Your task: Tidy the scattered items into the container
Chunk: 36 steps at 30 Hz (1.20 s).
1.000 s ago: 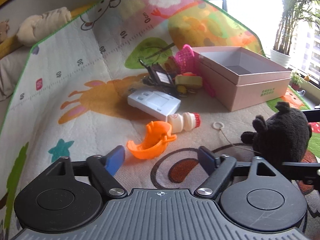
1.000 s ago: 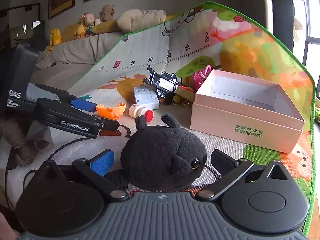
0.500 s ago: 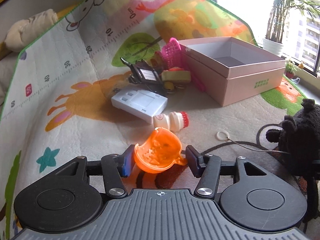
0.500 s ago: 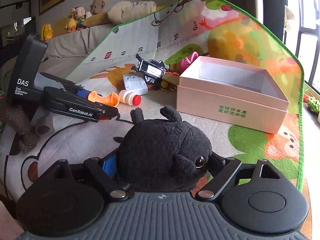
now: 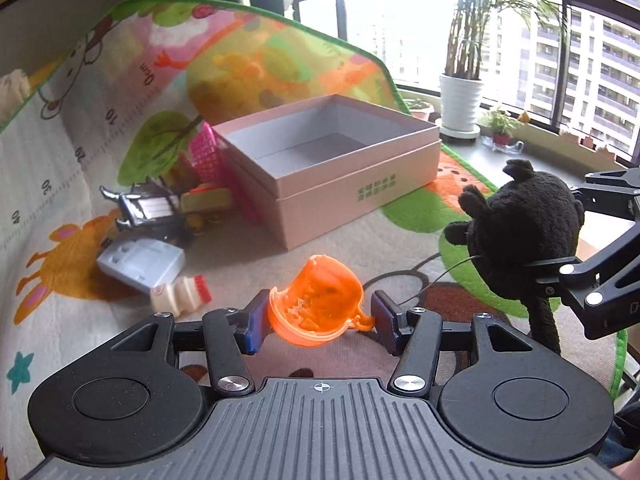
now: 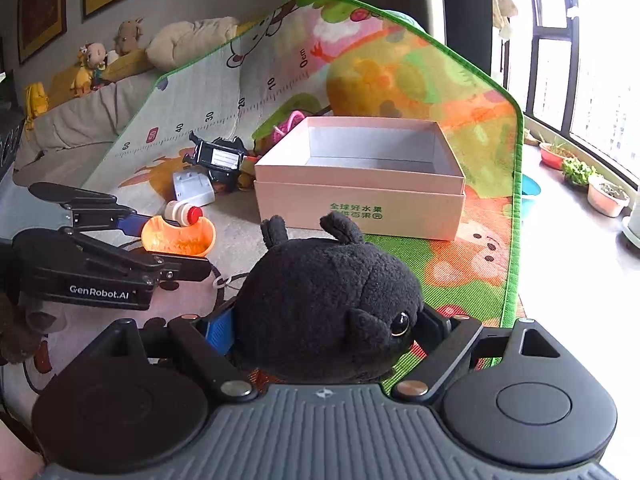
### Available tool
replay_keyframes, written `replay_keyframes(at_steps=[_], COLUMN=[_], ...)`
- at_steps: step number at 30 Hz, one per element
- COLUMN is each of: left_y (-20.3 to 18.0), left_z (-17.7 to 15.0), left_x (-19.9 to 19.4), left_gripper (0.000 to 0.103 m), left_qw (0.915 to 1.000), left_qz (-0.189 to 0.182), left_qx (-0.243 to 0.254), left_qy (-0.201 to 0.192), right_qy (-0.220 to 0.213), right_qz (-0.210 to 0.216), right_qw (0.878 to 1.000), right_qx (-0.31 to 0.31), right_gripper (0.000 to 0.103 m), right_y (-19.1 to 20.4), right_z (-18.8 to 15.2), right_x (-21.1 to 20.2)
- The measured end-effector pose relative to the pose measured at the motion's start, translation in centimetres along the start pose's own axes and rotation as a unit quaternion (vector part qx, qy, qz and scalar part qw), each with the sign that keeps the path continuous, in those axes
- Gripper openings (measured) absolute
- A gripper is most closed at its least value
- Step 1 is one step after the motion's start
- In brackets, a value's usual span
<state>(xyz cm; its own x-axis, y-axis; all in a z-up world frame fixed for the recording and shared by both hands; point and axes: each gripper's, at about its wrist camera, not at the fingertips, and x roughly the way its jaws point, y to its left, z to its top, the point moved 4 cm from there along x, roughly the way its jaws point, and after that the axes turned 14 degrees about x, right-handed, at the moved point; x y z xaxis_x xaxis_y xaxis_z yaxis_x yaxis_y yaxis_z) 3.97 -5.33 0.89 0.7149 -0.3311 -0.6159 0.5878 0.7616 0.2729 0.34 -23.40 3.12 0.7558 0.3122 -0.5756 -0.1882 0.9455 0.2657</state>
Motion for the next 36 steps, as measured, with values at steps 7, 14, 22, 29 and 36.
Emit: replay_keyframes(at_steps=[7, 14, 22, 29, 36], left_y=[2.8, 7.9, 10.1, 11.2, 14.3], left_z=[5.4, 11.5, 5.7, -0.2, -5.1], left_x=[2.5, 8.1, 5.3, 1.0, -2.0], left_gripper=[0.059, 0.086, 0.103, 0.103, 0.103], left_qw=[0.9989, 0.9952, 0.9938, 0.9922, 0.9819], left_qz=[0.02, 0.043, 0.036, 0.085, 0.167], left_qx=[0.006, -0.016, -0.068, -0.084, -0.053], left_qy=[-0.042, -0.086, -0.081, -0.035, 0.073], right_qy=[-0.025, -0.022, -0.009, 0.032, -0.051], right_qz=[0.027, 0.072, 0.011, 0.033, -0.02], right_qw=[0.999, 0.994, 0.994, 0.983, 0.998], right_qx=[0.026, 0.078, 0.11, 0.178, 0.033], right_gripper=[0.086, 0.098, 0.103, 0.103, 0.103], right_y=[-1.0, -2.6, -6.7, -7.2, -1.3], right_z=[7.5, 19.8, 18.8, 14.5, 14.6], right_x=[1.7, 8.5, 11.4, 13.5, 11.8])
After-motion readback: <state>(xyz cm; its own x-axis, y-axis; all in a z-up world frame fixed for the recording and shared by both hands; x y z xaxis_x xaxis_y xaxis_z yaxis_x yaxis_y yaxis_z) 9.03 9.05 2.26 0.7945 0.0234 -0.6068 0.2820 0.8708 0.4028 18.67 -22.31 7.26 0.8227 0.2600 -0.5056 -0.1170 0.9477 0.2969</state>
